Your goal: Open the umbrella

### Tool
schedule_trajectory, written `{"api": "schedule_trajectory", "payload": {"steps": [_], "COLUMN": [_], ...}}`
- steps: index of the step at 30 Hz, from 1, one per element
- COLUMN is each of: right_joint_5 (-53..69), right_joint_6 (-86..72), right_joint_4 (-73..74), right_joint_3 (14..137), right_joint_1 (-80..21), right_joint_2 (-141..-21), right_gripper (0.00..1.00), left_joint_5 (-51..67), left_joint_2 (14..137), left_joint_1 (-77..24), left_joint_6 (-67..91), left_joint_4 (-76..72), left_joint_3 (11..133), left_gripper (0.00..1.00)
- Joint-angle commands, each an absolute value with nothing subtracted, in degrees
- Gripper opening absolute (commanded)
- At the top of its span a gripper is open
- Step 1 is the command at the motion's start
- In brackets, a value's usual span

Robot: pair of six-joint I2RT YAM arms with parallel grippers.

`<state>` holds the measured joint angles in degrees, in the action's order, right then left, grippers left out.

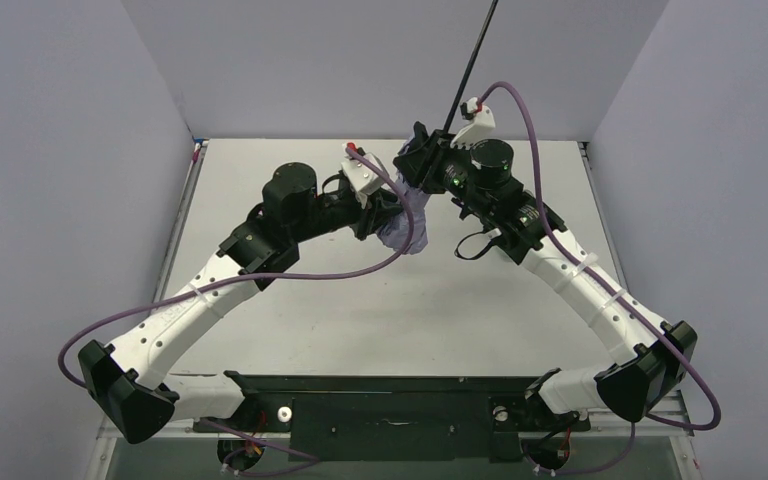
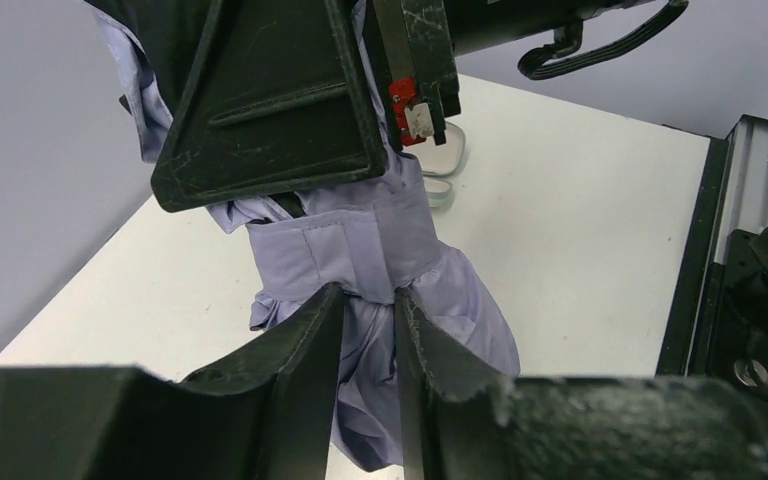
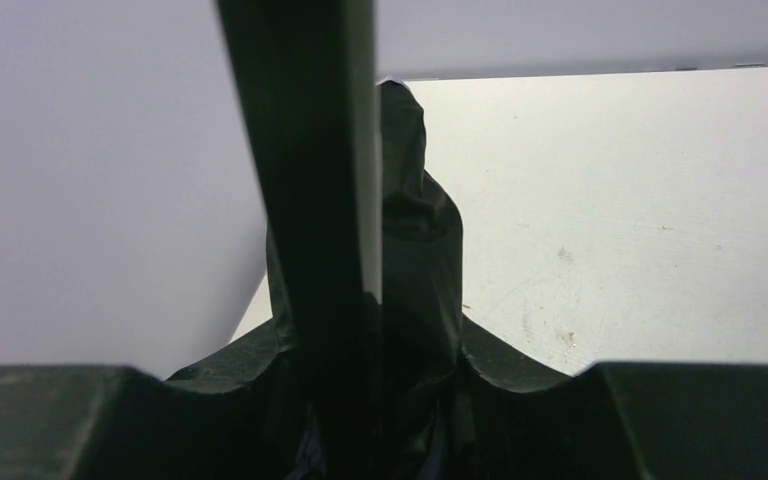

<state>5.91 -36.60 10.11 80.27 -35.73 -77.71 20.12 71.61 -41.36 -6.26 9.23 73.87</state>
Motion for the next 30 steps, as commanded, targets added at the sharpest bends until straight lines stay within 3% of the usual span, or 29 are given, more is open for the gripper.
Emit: {"api": "schedule_trajectory", "payload": {"steps": [1, 4, 7, 10, 18, 22, 24, 30], "right_joint_5": [8.17, 8.26, 8.49, 8.61, 8.65, 9.05, 9.02, 9.22], "right_joint_6": [-37.28, -37.58, -37.69, -37.6, -37.24, -36.73, -36.66, -36.51], "right_joint_4": [4.54, 4.28, 3.99, 4.04, 4.14, 3.69, 3.63, 3.28], "right_joint_3": [80.53, 80.37, 80.36, 80.14, 79.36, 79.5, 79.37, 79.39], "right_joint_1": [-37.09, -37.16, -37.35, -37.38, -37.65, -37.86, -37.92, -38.27], "right_joint_2": [-73.96, -74.06, -74.07, -74.04, -73.44, -73.41, -73.3, -73.19], "right_gripper": [0.0, 0.0, 0.0, 0.0, 0.0, 0.0, 0.0, 0.0], "left_joint_5": [15.1, 14.23, 13.23, 10.98, 8.54, 11.19, 11.78, 8.96], "left_joint_2": [72.08, 72.3, 72.28, 72.39, 72.96, 73.02, 73.04, 73.76], "left_joint_1": [-41.61, -41.6, -41.67, -41.74, -41.69, -41.41, -41.32, -41.25], "left_joint_6": [-6.59, -6.46, -6.36, -6.25, -4.12, -1.65, -0.58, 4.29], "left_joint_4": [4.07, 3.93, 2.98, 2.01, 0.99, 0.84, -0.05, -0.09], "left_joint_3": [77.21, 77.5, 77.25, 77.3, 77.86, 77.66, 77.54, 77.89], "left_gripper": [0.18, 0.21, 0.33, 0.34, 0.3, 0.17, 0.16, 0.33]}}
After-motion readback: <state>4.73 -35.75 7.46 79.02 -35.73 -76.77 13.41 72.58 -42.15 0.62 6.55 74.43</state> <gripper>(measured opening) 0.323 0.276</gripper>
